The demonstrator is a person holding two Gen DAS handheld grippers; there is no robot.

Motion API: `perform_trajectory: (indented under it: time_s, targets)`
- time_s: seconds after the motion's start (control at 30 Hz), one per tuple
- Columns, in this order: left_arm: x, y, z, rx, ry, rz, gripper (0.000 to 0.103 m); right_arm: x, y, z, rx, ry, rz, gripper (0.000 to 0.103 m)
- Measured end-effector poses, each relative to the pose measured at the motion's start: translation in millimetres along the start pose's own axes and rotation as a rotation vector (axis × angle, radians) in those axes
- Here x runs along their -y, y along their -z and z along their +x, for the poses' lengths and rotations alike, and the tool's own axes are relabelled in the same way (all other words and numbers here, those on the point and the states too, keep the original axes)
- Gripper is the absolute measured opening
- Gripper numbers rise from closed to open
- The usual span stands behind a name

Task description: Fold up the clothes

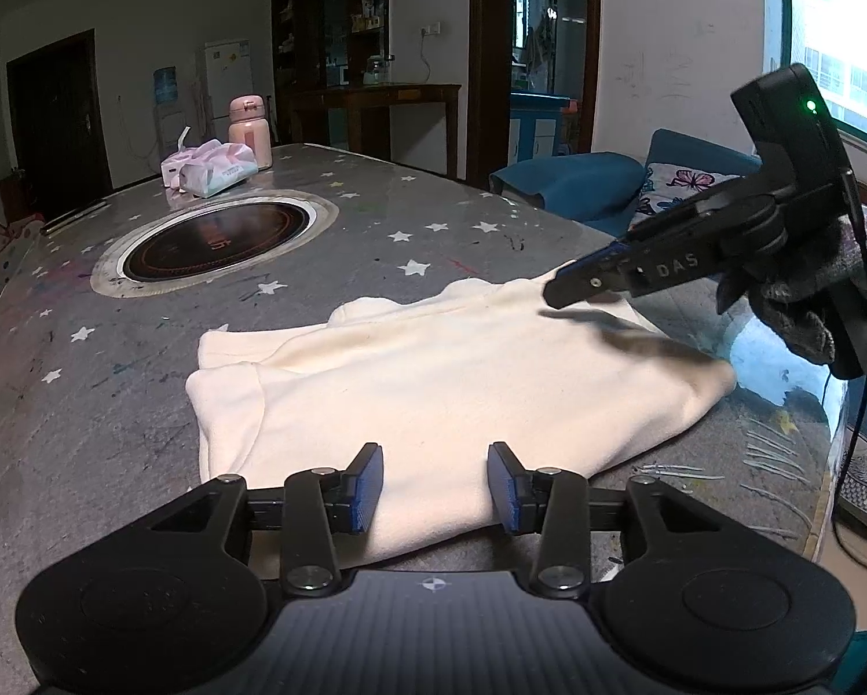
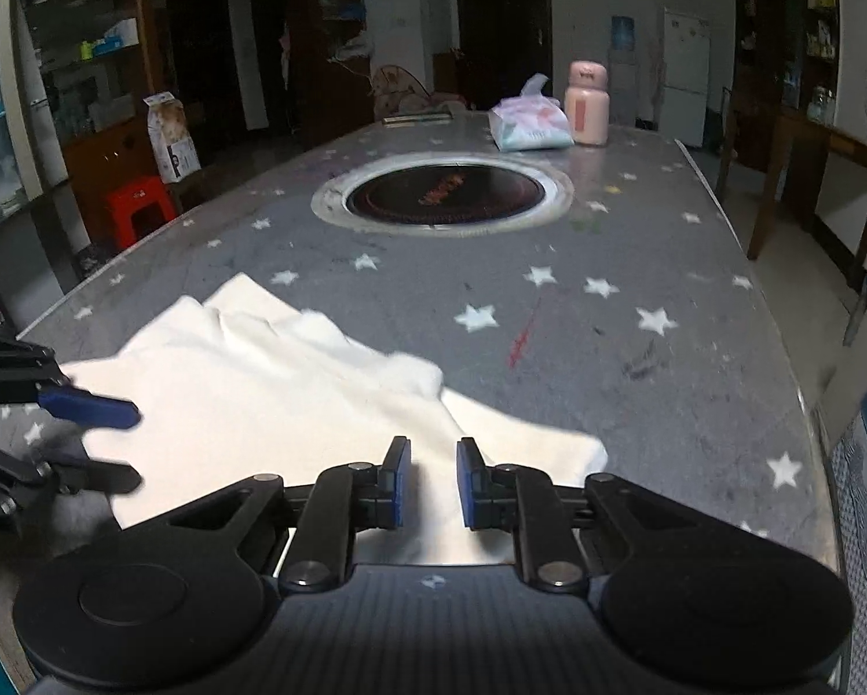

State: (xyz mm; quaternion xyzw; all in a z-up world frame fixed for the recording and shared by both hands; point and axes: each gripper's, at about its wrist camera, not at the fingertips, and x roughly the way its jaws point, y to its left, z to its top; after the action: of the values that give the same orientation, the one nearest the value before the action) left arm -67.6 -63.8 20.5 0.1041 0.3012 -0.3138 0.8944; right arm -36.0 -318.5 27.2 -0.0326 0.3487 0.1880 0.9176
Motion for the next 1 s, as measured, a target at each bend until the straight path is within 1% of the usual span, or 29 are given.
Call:
perform_trajectory:
  time_s: [0.1,0.17,0.23,0.37,0.6,0.73,0.8,0.87,1.0]
  targets:
    - [-0.3,0.4,-1.2,-0.001,0.001,-0.001,0.043,-2.7,-4.2,9.4,-0.007,-0.010,-0.012,0.015]
    - [-0.4,0.3,-2.3,-0.001,0.000,-0.003,0.043,-1.8,-4.3,19.7,-0.030,-0.001,-0.015,0.015]
    - [-0.6,0.2,-4.0,0.001,0.000,-0.004,0.043,0.7,-2.4,22.0,-0.031,0.003,-0.009,0.015]
    - [-4.4,-0.3,-11.0,0.019,-0.009,-0.015,0.043,-4.9,-1.9,7.3,-0.010,0.000,-0.020,0.018]
    - [-24.6,2.9,-16.2,0.016,-0.043,-0.092,0.043,-30.8,5.4,-22.1,0.016,-0.058,-0.071,0.019]
    - [-32.1,7.4,-16.4,0.018,-0.043,-0.127,0.043,-46.0,12.6,-26.8,0.016,-0.082,-0.100,0.020]
    - [-33.7,7.7,-17.8,0.022,-0.044,-0.134,0.043,-49.0,18.2,-22.4,-0.004,-0.077,-0.106,0.022]
    - [-33.9,6.7,-21.4,0.028,-0.049,-0.135,0.043,-49.3,24.0,-18.8,-0.020,-0.067,-0.105,0.022]
    - [-36.6,9.7,-28.9,0.036,-0.053,-0.143,0.044,-50.4,24.8,-27.7,0.007,-0.068,-0.090,0.023]
